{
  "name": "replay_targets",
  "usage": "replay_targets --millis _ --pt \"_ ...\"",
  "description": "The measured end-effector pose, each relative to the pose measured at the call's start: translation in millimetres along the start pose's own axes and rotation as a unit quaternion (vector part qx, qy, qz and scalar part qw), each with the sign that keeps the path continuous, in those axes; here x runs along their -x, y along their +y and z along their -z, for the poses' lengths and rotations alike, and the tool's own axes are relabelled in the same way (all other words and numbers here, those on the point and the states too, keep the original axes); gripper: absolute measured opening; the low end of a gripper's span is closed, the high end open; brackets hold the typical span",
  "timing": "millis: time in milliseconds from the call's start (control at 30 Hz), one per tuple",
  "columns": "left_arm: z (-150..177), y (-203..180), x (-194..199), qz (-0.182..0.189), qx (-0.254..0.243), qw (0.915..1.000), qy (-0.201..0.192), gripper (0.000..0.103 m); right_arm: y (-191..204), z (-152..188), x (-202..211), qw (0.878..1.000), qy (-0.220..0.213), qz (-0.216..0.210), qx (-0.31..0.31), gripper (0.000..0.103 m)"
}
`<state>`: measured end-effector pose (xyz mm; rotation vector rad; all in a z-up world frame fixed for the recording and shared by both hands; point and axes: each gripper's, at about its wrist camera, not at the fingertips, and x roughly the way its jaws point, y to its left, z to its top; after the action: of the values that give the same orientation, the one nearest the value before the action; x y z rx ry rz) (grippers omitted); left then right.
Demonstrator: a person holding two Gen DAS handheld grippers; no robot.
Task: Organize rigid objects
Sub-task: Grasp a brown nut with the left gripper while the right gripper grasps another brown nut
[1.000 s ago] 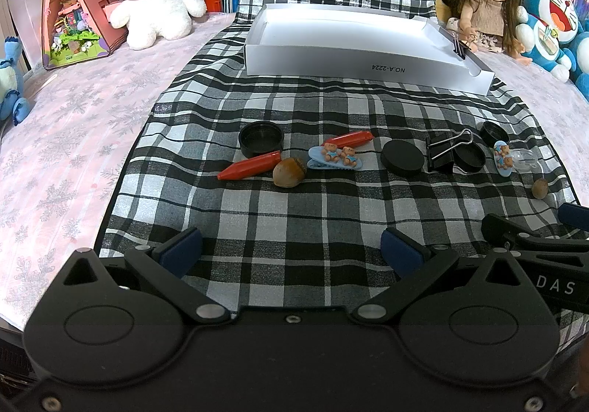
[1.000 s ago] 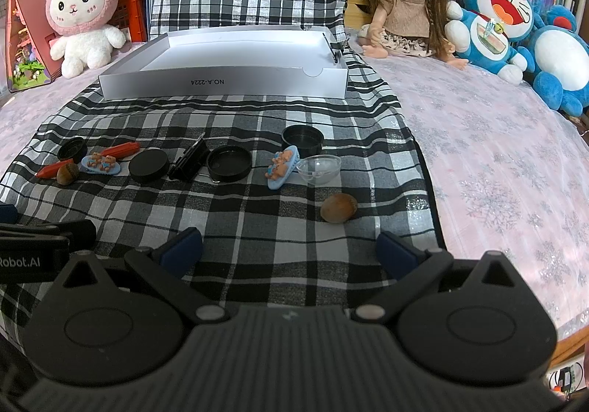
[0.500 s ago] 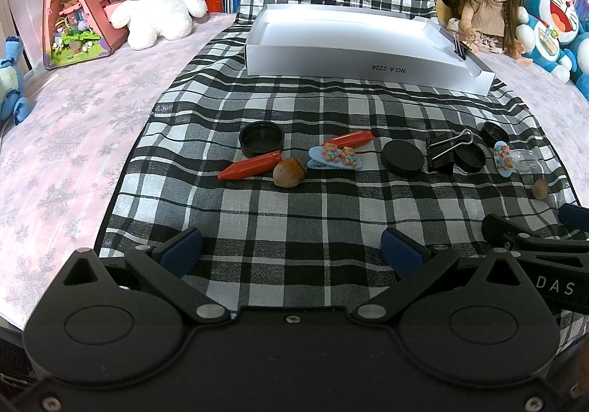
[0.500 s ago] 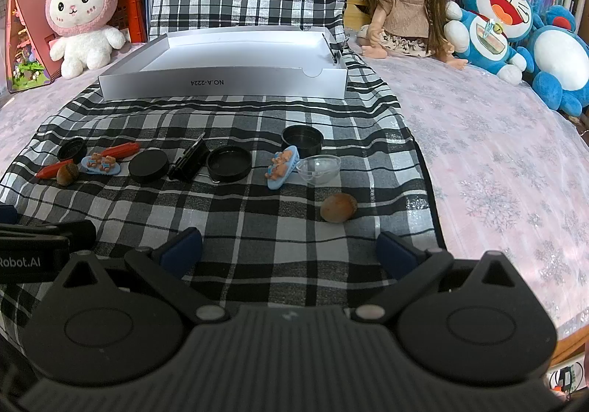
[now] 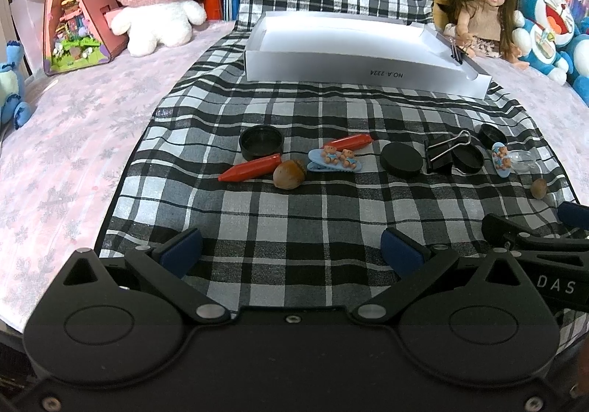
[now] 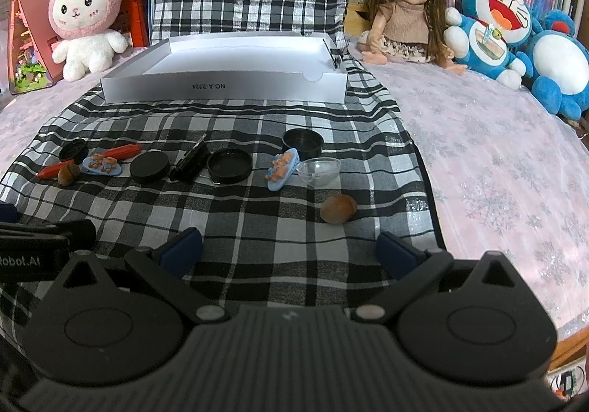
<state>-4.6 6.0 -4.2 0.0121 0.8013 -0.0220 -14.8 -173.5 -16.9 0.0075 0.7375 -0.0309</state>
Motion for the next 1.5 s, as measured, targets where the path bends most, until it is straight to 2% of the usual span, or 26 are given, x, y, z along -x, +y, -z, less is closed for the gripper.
replay_targets --millis 67,167,267,333,400,467,500,567,633,700,1033,1233,1400,1500 --pt "2 0 0 0.003 -0.003 0.9999 -0.011 0.103 1 2 1 1.000 -0.005 0.000 -0.001 0.103" --pt "7 0 2 -0.004 -0.005 0.9994 -0.034 0.103 1 11 2 0.999 -0.035 0.007 -0.007 0.103" --pt "8 0 2 -0.007 -0.004 0.9990 -0.044 0.103 1 7 0 0.999 -0.032 0.004 -0.011 0.103" --pt "8 2 4 -0.002 -0.002 0.9991 -0.042 0.093 -2 4 2 0.999 -0.031 -0.008 -0.016 0.103" --pt "6 6 7 0.008 -0.001 0.9987 -0.050 0.075 -8 3 6 0.999 -0.038 -0.026 -0.026 0.103" --pt "2 10 10 0.008 0.002 0.9986 -0.053 0.066 -13 1 10 0.998 -0.047 -0.040 -0.031 0.103" --pt "0 13 11 0.005 0.003 0.9985 -0.054 0.055 -15 1 12 0.997 -0.053 -0.043 -0.031 0.102" --pt "-3 18 14 0.005 0.010 0.9981 -0.060 0.042 -19 -1 15 0.997 -0.063 -0.043 -0.030 0.098" --pt "-5 22 15 0.004 0.020 0.9977 -0.065 0.037 -20 -3 16 0.997 -0.069 -0.038 -0.023 0.094" --pt "-7 23 15 0.005 0.021 0.9975 -0.067 0.025 -22 -4 15 0.997 -0.073 -0.032 -0.013 0.089" --pt "-13 8 3 0.025 -0.006 0.9973 -0.069 0.024 -23 -3 9 0.997 -0.069 -0.008 0.022 0.054" --pt "-11 -3 -10 -0.003 -0.028 0.9962 -0.083 0.025 -23 -3 0 0.998 -0.060 -0.002 0.021 0.041" --pt "-9 -5 -15 0.000 -0.025 0.9953 -0.094 0.019 -24 -2 -2 0.998 -0.061 -0.004 0.015 0.028" --pt "-7 -8 -11 0.001 -0.034 0.9946 -0.099 0.019 -23 -3 1 0.998 -0.062 -0.008 0.011 0.027"
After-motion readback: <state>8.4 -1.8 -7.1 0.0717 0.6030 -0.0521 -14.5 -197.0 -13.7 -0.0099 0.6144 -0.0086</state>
